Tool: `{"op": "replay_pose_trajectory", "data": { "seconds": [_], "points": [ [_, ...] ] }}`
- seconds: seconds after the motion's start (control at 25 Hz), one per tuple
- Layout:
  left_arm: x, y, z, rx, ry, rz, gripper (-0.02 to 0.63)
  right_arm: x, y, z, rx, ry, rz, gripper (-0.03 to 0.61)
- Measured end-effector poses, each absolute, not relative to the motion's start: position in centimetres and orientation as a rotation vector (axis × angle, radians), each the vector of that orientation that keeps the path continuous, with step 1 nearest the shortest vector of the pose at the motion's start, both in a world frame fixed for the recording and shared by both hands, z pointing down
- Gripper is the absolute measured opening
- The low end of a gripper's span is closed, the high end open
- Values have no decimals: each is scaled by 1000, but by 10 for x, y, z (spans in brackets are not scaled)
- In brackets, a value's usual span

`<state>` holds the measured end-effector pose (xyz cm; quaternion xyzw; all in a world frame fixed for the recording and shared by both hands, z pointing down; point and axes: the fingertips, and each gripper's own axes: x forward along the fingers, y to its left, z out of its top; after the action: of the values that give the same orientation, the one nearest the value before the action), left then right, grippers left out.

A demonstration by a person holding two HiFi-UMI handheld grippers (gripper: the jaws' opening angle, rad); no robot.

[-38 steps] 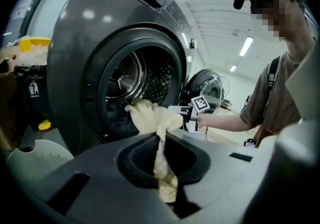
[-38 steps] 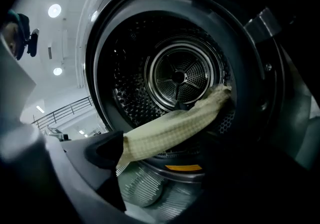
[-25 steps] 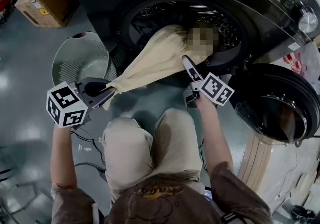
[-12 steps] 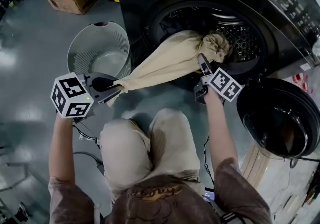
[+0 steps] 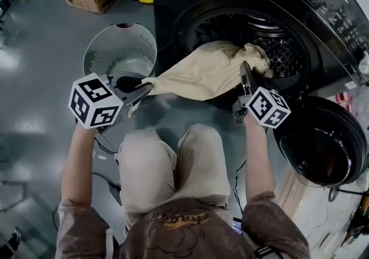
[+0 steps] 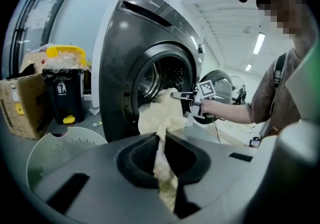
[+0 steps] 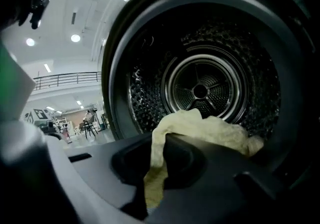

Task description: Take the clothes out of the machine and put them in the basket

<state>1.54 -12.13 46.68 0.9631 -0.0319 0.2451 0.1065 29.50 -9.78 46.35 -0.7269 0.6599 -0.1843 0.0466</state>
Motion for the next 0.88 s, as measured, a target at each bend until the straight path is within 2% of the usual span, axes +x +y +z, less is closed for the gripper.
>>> {"op": "replay_pose_trajectory", "data": {
  "seconds": [0.4,0.6,0.88],
  "points": [
    [41,-126,413,2914,-252,450,25,178,-108,358,-1966,2428,-221,29],
    [26,-140,382,2931,-360,309,26,122,-117,328,-1775,2579,-177,29],
    [-11,-166,353,2957,-586,304,26,57,-150,311,-1614,2747,-103,29]
  ]
}}
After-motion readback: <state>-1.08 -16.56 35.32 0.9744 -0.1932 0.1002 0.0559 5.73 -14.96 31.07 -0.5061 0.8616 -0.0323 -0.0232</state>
